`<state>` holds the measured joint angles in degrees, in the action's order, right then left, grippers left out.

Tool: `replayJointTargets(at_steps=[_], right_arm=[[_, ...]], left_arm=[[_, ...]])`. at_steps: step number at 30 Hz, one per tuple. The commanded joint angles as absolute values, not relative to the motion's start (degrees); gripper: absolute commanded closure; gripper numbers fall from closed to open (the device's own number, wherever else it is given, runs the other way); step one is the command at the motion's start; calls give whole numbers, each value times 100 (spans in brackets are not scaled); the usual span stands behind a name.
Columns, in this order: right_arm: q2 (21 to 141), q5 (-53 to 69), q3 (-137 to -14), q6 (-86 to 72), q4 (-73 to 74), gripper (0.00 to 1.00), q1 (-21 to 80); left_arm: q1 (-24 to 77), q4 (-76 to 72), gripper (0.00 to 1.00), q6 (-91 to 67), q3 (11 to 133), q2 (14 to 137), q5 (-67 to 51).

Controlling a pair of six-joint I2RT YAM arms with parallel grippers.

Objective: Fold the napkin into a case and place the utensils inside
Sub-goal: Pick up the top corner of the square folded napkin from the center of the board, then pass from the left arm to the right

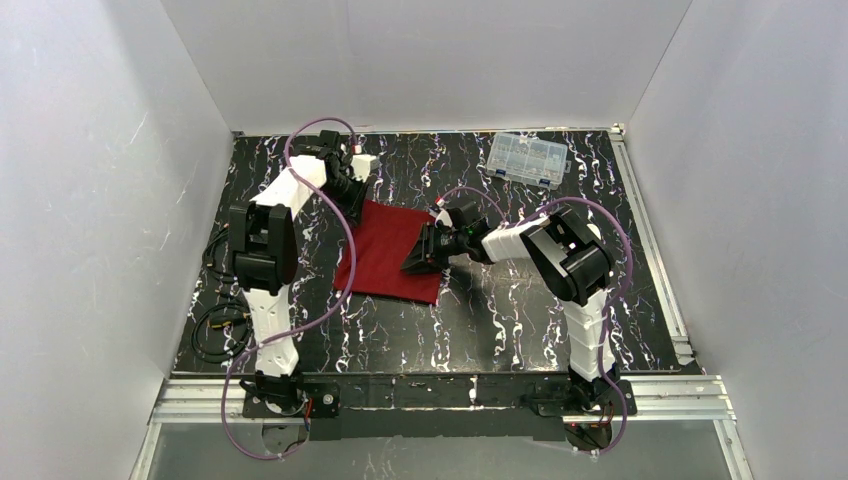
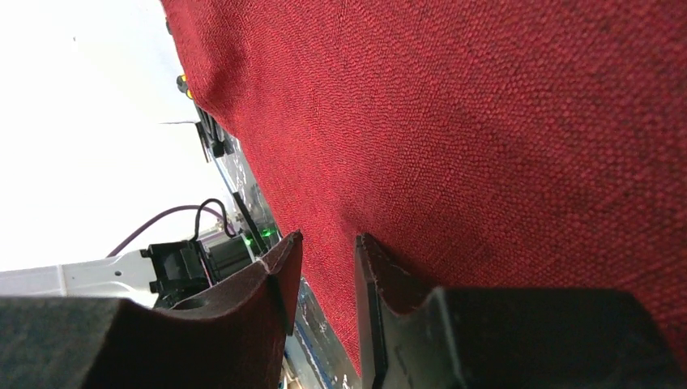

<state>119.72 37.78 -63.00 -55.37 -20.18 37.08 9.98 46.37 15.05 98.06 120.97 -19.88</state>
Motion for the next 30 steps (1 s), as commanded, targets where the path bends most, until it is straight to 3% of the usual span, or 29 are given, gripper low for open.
replayJointTargets(at_steps=[1,8,14,30], right_arm=[[12014,3594,-6519,-5530,-2048,59,3677],[12005,3493,-6705,-5899,-2305,44,3663],[11812,3231,-6679,-6351,-2667,38,3504],[11373,2782,-6637,-6530,-2726,31,3325]], left_arm=[[1192,4481,97,1797,9525,11363,-1930],[1458,4079,97,2116,8901,10779,-2119],[1586,3870,96,2285,8339,10398,-2596],[1936,3666,98,2224,7928,10398,-2602]])
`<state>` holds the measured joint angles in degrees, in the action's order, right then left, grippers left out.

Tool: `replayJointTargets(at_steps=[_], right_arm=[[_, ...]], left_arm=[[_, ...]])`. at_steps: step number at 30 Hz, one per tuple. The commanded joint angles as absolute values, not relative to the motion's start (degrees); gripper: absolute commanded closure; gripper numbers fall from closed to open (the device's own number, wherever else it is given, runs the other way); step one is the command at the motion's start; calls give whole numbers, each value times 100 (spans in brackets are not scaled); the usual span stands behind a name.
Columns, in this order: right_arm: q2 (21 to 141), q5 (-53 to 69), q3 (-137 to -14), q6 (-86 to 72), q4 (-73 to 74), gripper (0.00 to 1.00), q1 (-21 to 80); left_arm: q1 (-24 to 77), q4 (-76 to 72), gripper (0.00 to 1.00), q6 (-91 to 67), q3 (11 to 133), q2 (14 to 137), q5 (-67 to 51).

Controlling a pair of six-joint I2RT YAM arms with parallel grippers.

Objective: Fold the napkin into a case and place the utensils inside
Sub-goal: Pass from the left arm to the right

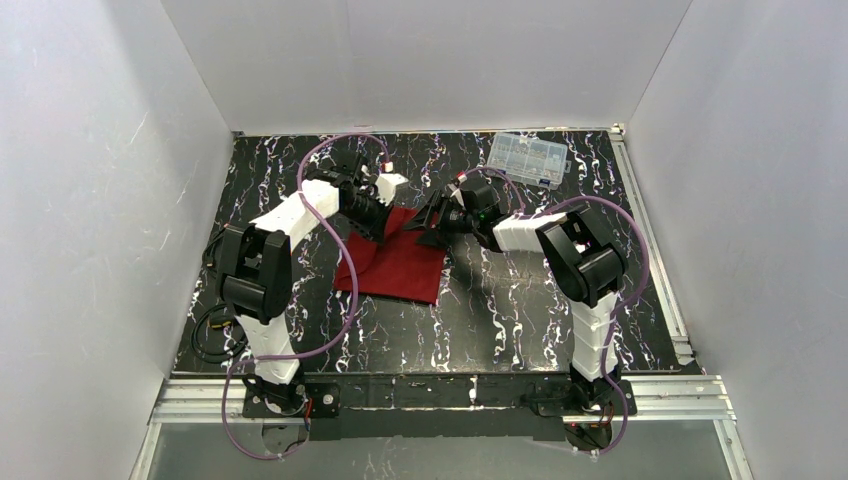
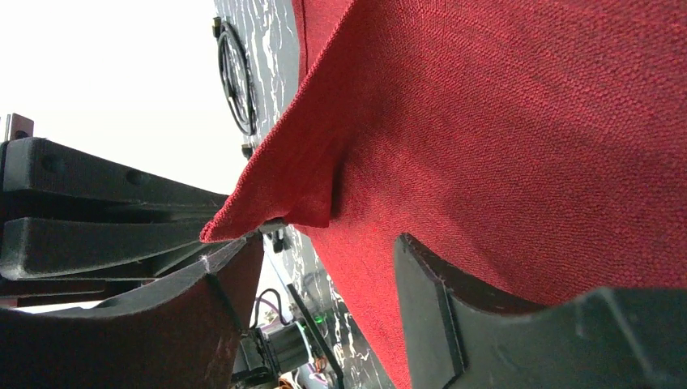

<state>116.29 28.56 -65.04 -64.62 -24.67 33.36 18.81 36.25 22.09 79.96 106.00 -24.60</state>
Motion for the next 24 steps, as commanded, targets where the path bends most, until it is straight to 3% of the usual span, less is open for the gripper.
replayJointTargets(at_steps=[1,16,24], right_arm=[[11365,2781,-6642,-6530,-2712,31,3319],[11168,2647,-6668,-6438,-2360,29,3209],[11405,2628,-6880,-6418,-1931,33,3212]], left_arm=[[1948,3663,98,2221,7928,10410,-2602],[2247,3583,100,2311,7733,10431,-2297],[2249,3534,100,2334,7711,10405,-2284]])
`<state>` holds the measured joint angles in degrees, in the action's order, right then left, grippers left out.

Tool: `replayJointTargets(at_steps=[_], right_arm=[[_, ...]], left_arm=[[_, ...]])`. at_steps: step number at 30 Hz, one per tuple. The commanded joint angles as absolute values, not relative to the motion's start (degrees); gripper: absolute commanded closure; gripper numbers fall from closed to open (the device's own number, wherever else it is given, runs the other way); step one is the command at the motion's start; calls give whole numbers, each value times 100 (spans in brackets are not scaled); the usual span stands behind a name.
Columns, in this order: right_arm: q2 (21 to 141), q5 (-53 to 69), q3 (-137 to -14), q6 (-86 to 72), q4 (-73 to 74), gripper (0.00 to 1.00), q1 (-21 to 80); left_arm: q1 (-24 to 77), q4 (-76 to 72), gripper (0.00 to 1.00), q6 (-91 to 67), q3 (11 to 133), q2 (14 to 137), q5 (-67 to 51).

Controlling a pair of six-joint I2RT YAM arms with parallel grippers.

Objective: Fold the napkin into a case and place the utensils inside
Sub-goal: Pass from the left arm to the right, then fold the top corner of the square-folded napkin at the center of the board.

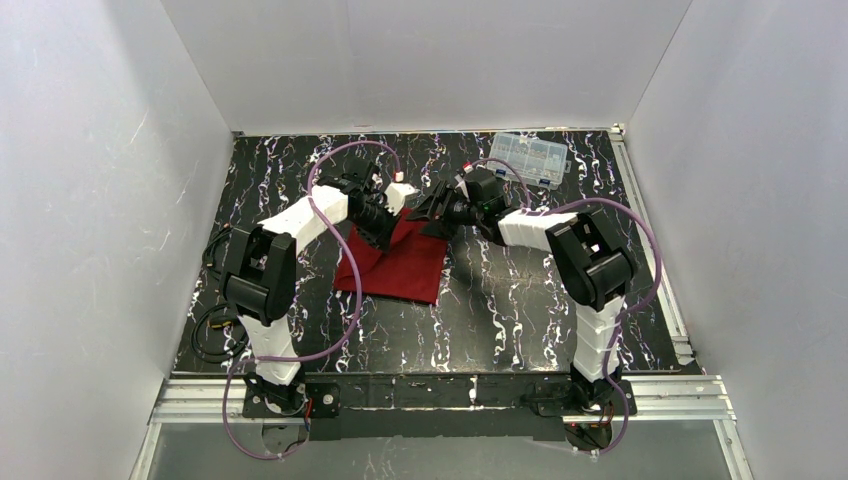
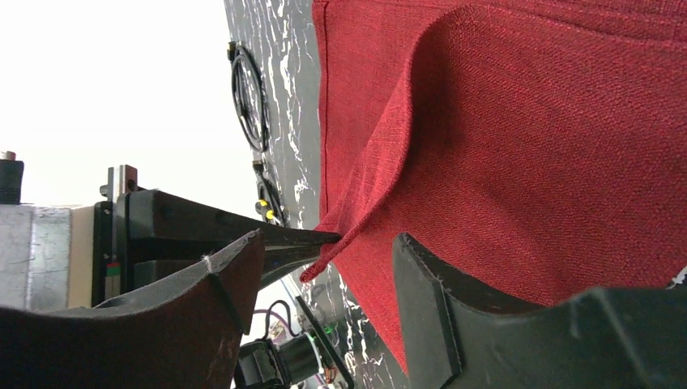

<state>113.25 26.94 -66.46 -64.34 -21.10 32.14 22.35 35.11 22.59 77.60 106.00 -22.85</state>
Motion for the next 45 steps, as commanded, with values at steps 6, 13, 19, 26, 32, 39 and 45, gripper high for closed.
replayJointTargets(at_steps=[6,13,19,26,32,39,45], right_arm=[[11756,2596,-7428,-6348,-1266,37,3359],[11903,2524,-7465,-6584,-1544,42,3480],[11836,2391,-7326,-6541,-1434,93,3490],[11203,2161,-6842,-6315,-1006,99,3522],[10449,1922,-6174,-6258,-696,99,3601],[10077,1744,-5698,-6328,-539,99,3728],[9896,1309,-5651,-6328,-78,99,4037]], left_arm=[[2296,3456,100,2267,7714,10418,-2260],[2340,3469,100,2355,7648,10376,-2235],[2345,3529,100,2359,7636,10287,-2260],[2234,4169,49,2284,7969,10187,-2382],[1950,4672,44,2442,8002,9900,-2767],[1701,4725,45,2821,7429,9631,-2638],[1424,4840,48,3052,7190,9536,-2620]])
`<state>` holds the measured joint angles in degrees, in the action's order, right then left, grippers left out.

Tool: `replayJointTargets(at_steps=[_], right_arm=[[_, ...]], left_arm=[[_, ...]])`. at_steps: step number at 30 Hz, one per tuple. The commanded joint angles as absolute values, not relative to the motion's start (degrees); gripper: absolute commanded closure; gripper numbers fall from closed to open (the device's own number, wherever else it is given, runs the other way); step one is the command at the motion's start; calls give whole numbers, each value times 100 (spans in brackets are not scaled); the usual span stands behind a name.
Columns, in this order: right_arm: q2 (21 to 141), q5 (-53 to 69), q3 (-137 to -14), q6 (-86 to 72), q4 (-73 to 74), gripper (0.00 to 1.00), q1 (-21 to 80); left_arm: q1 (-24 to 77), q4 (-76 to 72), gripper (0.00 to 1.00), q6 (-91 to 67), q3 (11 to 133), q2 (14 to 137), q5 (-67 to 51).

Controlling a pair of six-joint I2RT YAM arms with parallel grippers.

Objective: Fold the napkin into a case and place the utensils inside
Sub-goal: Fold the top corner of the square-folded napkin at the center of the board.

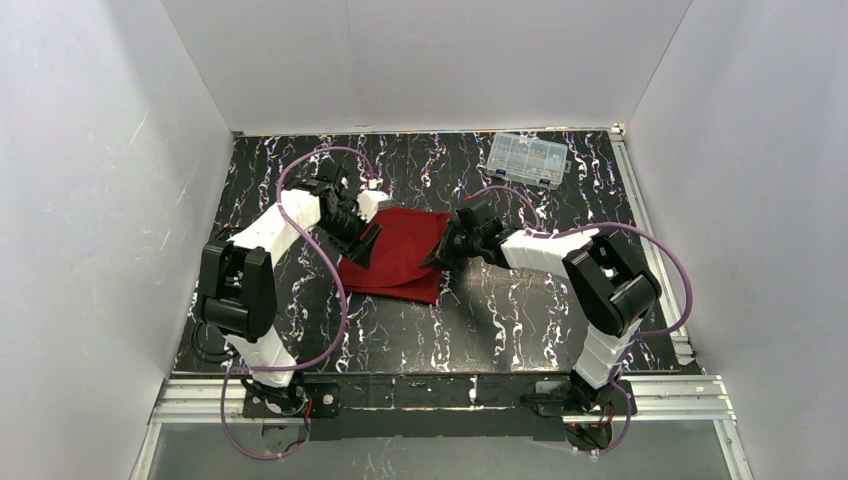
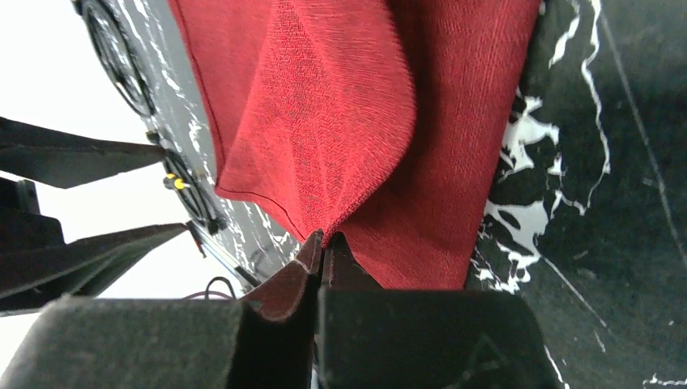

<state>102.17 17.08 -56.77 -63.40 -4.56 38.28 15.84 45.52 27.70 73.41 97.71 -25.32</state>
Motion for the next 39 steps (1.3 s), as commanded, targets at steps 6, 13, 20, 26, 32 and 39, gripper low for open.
replayJointTargets(at_steps=[6,13,20,26,32,39], right_arm=[[9533,630,-5330,-6679,113,99,4250],[9494,495,-5120,-6735,76,99,4363],[9614,544,-5054,-6693,-129,99,4401],[9725,467,-5170,-6689,-59,98,4547],[9607,260,-5063,-6688,195,91,4628],[9570,218,-5042,-6533,300,66,4627]], left_arm=[[1376,4984,50,3343,6873,9271,-2677],[1354,5049,53,3473,6694,9142,-2760],[1353,4905,55,3533,6582,9206,-2600],[1331,4518,57,3677,6207,9269,-2222],[1306,4226,60,3647,6077,9245,-2035],[1309,4030,61,3627,6046,9291,-1867]])
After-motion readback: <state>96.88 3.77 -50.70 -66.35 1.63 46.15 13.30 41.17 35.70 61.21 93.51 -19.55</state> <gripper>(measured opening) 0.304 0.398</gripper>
